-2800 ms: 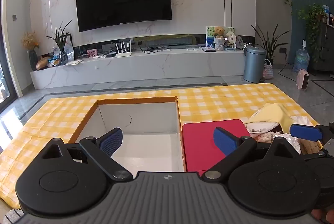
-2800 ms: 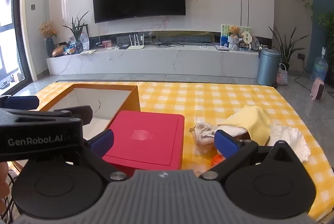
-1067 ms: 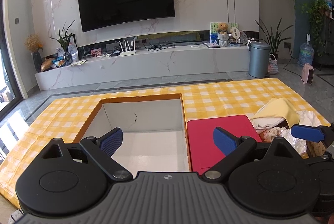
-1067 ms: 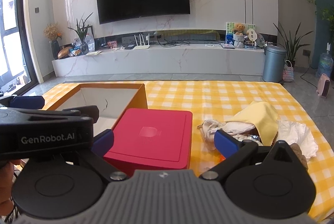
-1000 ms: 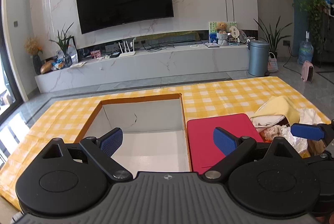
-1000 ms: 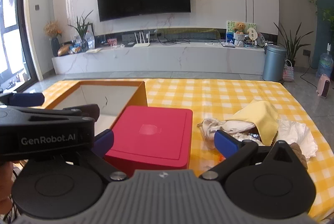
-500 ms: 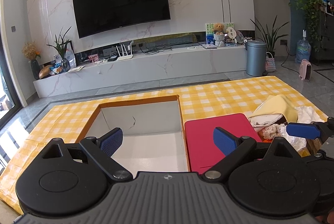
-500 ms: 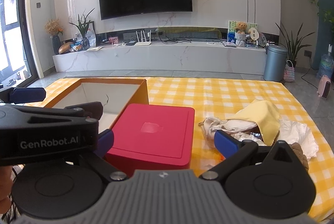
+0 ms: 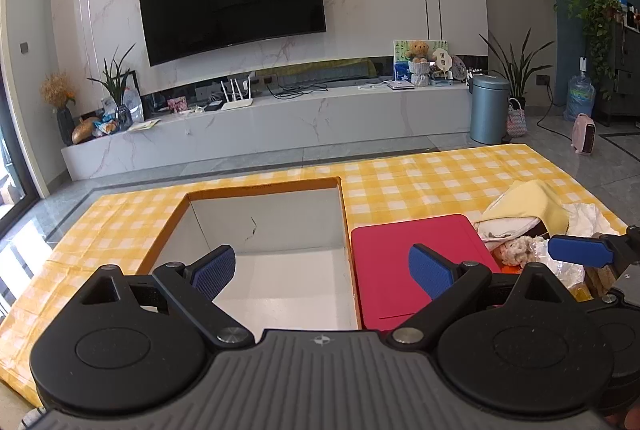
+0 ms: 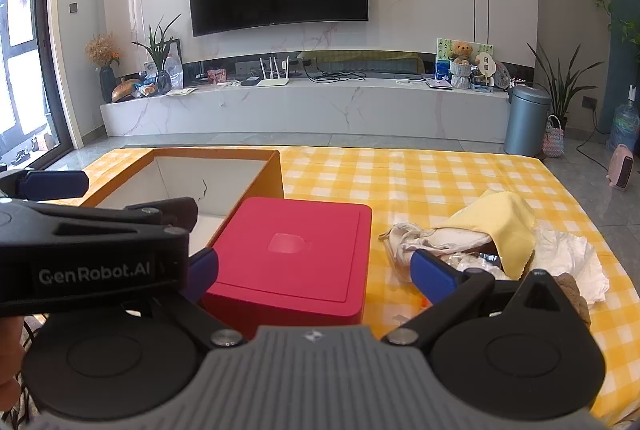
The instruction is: Organize soft objects
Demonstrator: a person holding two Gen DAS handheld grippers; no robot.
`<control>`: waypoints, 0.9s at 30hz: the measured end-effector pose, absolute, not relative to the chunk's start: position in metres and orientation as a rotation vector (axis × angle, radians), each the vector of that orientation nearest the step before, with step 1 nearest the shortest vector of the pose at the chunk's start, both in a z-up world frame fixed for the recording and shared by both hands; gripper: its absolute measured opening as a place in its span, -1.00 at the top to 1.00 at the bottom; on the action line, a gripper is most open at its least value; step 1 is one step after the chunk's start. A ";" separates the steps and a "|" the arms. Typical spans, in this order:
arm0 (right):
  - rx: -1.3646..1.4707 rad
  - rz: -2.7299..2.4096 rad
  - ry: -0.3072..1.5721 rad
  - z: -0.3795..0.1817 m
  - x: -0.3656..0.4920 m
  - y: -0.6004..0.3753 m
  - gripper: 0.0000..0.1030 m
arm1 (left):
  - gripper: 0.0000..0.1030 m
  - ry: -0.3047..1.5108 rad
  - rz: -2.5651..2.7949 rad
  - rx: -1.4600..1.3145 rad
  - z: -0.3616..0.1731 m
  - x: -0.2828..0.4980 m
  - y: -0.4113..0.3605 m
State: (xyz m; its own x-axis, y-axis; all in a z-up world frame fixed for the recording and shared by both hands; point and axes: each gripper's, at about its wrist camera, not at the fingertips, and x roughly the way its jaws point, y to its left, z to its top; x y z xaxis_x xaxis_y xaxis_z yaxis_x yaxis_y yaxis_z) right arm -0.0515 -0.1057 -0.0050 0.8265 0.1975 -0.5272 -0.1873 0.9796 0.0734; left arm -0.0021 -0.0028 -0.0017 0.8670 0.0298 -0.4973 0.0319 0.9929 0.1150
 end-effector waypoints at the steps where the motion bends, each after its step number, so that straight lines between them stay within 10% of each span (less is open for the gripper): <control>1: 0.018 0.204 0.562 -0.005 -0.051 -0.106 -0.95 | -1.00 0.523 -0.001 0.121 -0.002 -0.001 -0.003; 27: 0.028 -0.121 0.660 0.001 -0.040 -0.213 -0.95 | -1.00 0.515 -0.256 0.044 0.009 -0.003 -0.020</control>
